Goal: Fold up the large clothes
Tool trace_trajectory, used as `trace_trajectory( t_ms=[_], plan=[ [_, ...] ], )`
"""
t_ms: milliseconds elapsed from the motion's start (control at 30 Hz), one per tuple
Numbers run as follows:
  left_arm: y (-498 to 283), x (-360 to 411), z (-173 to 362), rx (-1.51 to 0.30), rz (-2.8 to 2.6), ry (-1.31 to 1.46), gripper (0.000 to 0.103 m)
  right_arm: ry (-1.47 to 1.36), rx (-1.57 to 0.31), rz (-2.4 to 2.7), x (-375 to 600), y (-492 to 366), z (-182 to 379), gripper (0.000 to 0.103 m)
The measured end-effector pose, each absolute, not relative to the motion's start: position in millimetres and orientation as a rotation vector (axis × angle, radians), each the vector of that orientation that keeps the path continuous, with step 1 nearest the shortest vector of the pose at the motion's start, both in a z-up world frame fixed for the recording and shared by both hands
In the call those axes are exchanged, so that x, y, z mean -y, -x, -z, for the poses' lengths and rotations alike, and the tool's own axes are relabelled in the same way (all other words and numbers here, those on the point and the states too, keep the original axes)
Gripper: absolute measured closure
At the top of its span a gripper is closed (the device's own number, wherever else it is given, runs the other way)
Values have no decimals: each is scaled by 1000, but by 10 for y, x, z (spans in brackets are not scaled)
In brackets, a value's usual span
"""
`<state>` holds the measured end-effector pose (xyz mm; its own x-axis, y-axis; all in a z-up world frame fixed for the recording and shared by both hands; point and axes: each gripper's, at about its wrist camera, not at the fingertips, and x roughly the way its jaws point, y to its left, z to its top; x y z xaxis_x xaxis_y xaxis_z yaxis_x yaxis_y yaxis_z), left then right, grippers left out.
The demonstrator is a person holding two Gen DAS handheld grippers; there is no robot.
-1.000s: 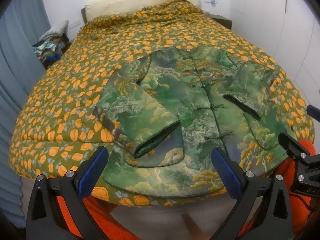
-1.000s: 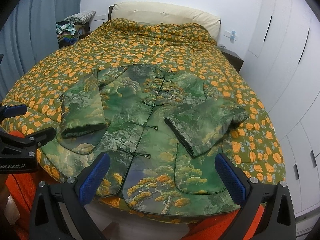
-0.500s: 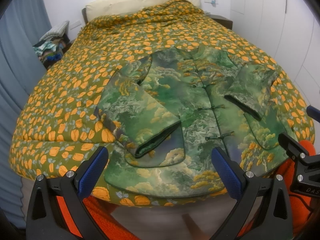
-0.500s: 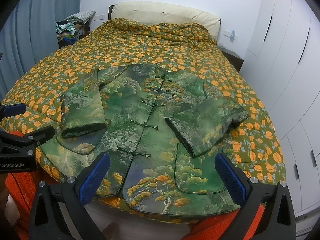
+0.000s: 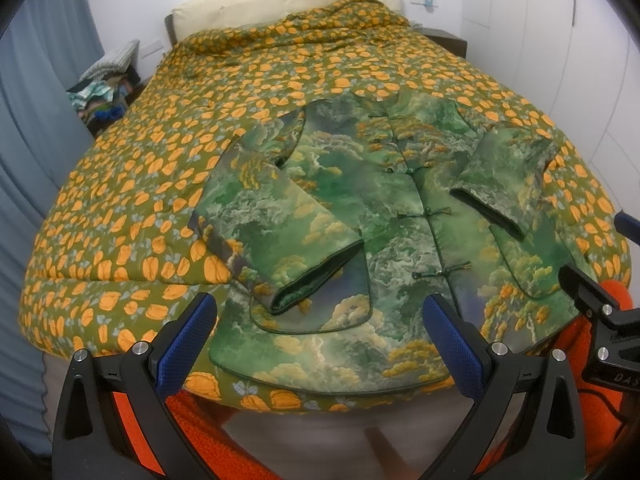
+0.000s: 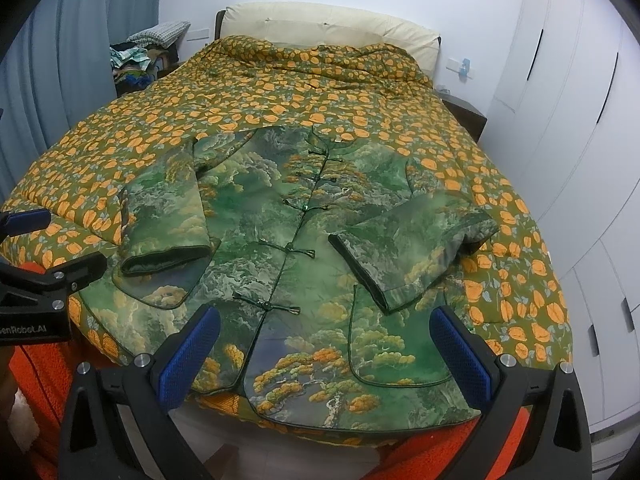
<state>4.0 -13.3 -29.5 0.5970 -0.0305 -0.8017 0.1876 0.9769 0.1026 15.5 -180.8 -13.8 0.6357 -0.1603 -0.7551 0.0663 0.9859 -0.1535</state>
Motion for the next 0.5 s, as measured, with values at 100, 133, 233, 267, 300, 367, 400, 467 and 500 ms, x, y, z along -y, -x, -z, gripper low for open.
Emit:
trace_trajectory(
  t_ms=[100,133,233,267,300,367,400,467,500],
  plan=[
    [-40,119,298,-926,127,-186,0,111,-846,104,1849,-170,144,0],
    [-38,109,305,-927,126,-185,0,115,-817,86,1897,-186,153,0],
    [-32,86,322,-930,122,-179,0,205,-742,78,2178,-400,347,0],
    [-31,81,324,-931,121,-177,0,237,-764,74,2253,-519,455,0],
    [-25,90,325,-931,121,-175,0,279,-815,66,2351,-684,618,0],
    [-22,95,323,-931,118,-178,0,340,-914,37,2540,-1016,991,0],
    [-22,98,322,-934,113,-180,0,362,-946,14,2618,-1167,1186,1],
    [-28,108,326,-941,106,-182,0,387,-1007,-1,2723,-1373,1494,1],
    [-35,103,330,-946,100,-183,0,415,-1048,-14,2746,-1481,1674,4]
  ],
)
